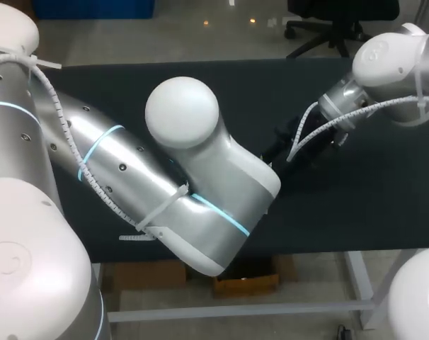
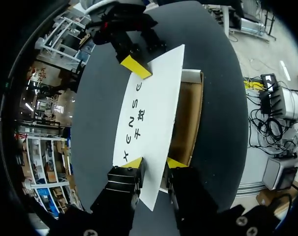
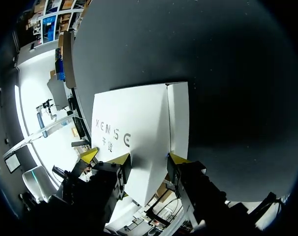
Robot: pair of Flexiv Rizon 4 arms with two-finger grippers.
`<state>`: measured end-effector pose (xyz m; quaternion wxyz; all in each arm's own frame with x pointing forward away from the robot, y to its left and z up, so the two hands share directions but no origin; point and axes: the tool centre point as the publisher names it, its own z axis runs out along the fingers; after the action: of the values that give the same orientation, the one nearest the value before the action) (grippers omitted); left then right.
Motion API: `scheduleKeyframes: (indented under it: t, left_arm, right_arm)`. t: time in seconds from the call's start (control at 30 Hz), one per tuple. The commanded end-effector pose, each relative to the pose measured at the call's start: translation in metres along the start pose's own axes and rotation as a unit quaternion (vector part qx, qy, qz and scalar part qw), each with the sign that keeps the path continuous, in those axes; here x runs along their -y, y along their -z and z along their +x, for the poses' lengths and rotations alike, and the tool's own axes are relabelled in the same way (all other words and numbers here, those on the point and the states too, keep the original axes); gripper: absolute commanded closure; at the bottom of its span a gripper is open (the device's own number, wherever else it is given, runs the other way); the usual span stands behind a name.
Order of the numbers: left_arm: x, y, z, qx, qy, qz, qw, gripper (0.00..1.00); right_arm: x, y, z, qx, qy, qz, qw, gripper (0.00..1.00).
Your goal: Assemble the packaging by folding the flat box into shape, placing the metal phone stand inside, and closing the box properly
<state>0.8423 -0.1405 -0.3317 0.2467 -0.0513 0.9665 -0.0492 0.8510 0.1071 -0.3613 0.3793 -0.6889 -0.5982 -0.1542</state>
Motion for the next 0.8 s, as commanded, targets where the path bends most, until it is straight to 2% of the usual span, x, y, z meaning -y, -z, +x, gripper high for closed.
scheduleKeyframes:
  t: [0.03,0.33,0.8]
  left_arm:
    - [0.004,0.001,0.010,0.011,0.001,-0.002,1.000,0.75]
    - [0.008,0.003,0.021,0.017,-0.002,-0.002,1.000,0.75]
    - [0.008,-0.003,0.024,0.023,0.009,-0.014,1.000,0.75]
  right_arm:
    - [-0.002,0.001,-0.001,-0.002,0.001,0.004,1.000,0.55]
    - [-0.002,0.002,-0.001,-0.001,0.002,0.004,1.000,0.55]
    - [0.000,0.003,-0.001,-0.001,0.003,0.003,1.000,0.55]
